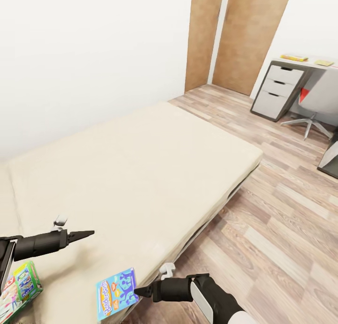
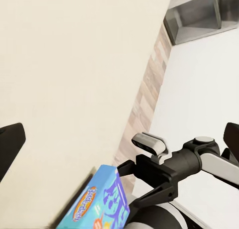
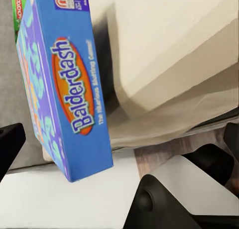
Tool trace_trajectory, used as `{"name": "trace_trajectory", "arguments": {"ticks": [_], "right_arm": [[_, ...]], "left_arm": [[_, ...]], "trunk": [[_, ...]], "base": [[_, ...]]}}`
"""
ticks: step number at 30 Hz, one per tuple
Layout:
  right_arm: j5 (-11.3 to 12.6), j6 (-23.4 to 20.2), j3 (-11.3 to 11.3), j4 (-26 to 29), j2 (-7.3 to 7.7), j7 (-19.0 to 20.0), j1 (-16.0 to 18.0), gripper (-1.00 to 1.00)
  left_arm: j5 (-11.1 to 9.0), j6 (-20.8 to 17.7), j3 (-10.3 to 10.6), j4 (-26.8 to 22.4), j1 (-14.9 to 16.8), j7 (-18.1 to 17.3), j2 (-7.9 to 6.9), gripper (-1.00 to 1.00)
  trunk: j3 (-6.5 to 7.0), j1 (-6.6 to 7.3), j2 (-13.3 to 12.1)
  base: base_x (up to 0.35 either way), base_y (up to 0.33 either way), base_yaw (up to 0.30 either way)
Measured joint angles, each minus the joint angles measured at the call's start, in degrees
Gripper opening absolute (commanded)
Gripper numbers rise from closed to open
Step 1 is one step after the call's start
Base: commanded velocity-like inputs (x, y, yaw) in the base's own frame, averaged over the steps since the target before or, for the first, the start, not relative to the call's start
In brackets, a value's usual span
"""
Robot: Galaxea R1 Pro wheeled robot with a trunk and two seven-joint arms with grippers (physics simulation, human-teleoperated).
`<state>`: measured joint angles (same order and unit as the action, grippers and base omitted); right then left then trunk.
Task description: Put all the toys in the child's room - the three board games (two on the bed and one on the table), the two jigsaw puzzles on the table, and the tennis ball on the table - inside the toy box on the table in the child's room.
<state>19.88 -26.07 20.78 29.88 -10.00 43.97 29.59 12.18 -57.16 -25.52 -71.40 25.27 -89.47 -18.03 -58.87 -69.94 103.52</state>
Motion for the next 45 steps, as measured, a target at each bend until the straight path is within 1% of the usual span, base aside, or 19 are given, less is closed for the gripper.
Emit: {"name": "trace_trajectory", "arguments": {"ticks": [17, 45], "right_arm": [[0.01, -0.06, 0.01, -0.02, 0.00, 0.01, 0.00, 1.00], [0.27, -0.09, -0.56, -0.02, 0.00, -0.25, -0.02, 1.00]], "left_arm": [[0.04, -0.04, 0.02, 0.00, 0.00, 0.00, 0.00, 1.00], [0.02, -0.05, 0.02, 0.00, 0.00, 0.00, 0.00, 1.00]], "trunk": [[0.00, 0.00, 0.00], [0.00, 0.00, 0.00]], "base": [[-0.009, 0.000, 0.044], [-0.002, 0.000, 0.002]]}}
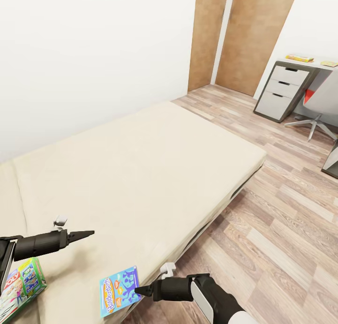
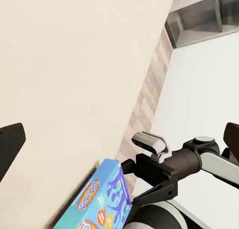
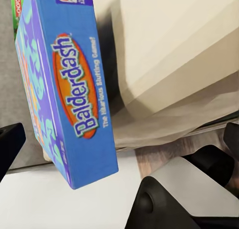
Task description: Put all the toys in the child's room - the three board games (two on the bed and one on the table), the two jigsaw puzzles on the table, and the tennis ball on the table - inside the toy box on the table in the child's room.
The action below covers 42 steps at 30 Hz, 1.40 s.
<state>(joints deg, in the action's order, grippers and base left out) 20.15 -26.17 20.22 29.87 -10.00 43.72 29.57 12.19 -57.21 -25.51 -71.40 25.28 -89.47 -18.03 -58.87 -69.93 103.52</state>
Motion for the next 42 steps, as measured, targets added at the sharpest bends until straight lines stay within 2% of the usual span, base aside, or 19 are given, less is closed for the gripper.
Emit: {"name": "trace_trajectory", "arguments": {"ticks": [42], "right_arm": [[0.00, 0.01, 0.04, 0.00, 0.00, 0.08, 0.01, 1.00]], "left_arm": [[-0.03, -0.03, 0.00, 0.00, 0.00, 0.00, 0.00, 1.00]], "trunk": [[0.00, 0.00, 0.00]], "base": [[-0.006, 0.000, 0.000]]}}
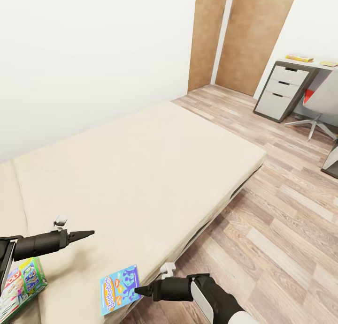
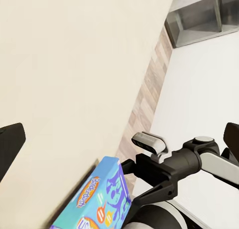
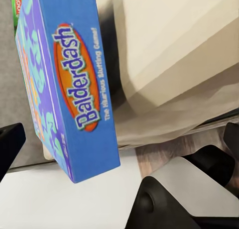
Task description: Put all the toys in the child's room - the three board games (two on the bed and one on the table), the two jigsaw puzzles on the table, and the tennis ball on the table - inside the toy box on the table in the child's room.
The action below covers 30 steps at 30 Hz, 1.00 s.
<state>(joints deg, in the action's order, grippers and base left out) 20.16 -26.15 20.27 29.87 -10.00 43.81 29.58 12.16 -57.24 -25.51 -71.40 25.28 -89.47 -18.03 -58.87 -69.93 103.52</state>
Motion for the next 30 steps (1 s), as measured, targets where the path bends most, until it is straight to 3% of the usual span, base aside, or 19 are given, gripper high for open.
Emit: {"name": "trace_trajectory", "arguments": {"ticks": [30], "right_arm": [[0.00, 0.00, 0.00, 0.00, 0.00, 0.00, -0.01, 1.00]], "left_arm": [[-0.01, -0.01, 0.00, 0.00, 0.00, 0.00, 0.00, 1.00]], "trunk": [[0.00, 0.00, 0.00]], "base": [[-0.012, 0.007, 0.000]]}}
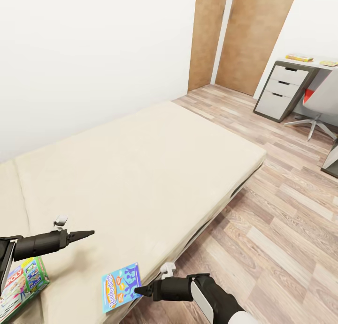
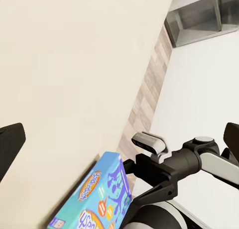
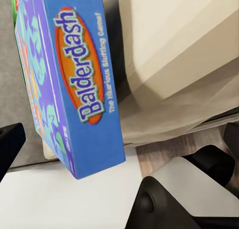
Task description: Put all the toys in the child's room - the three board games (two on the bed and one on the table), the two jigsaw puzzles on the table, and the tennis ball on the table - inside the toy box on the table in the child's room.
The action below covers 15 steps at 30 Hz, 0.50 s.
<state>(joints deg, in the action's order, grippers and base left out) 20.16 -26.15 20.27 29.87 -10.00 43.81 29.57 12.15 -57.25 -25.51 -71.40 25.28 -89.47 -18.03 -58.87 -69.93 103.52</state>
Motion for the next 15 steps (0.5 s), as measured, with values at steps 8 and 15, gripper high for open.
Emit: {"name": "trace_trajectory", "arguments": {"ticks": [8, 15], "right_arm": [[0.00, 0.00, 0.00, 0.00, 0.00, 0.00, -0.01, 1.00], [-0.01, 0.00, -0.01, 0.00, 0.00, 0.01, -0.02, 1.00]], "left_arm": [[0.00, 0.00, 0.00, 0.00, 0.00, 0.00, 0.00, 1.00], [0.00, 0.00, 0.00, -0.01, 0.00, 0.00, 0.00, 1.00]], "trunk": [[0.00, 0.00, 0.00], [0.00, 0.00, 0.00]], "base": [[0.000, 0.000, 0.000], [0.000, 0.031, 0.000]]}}
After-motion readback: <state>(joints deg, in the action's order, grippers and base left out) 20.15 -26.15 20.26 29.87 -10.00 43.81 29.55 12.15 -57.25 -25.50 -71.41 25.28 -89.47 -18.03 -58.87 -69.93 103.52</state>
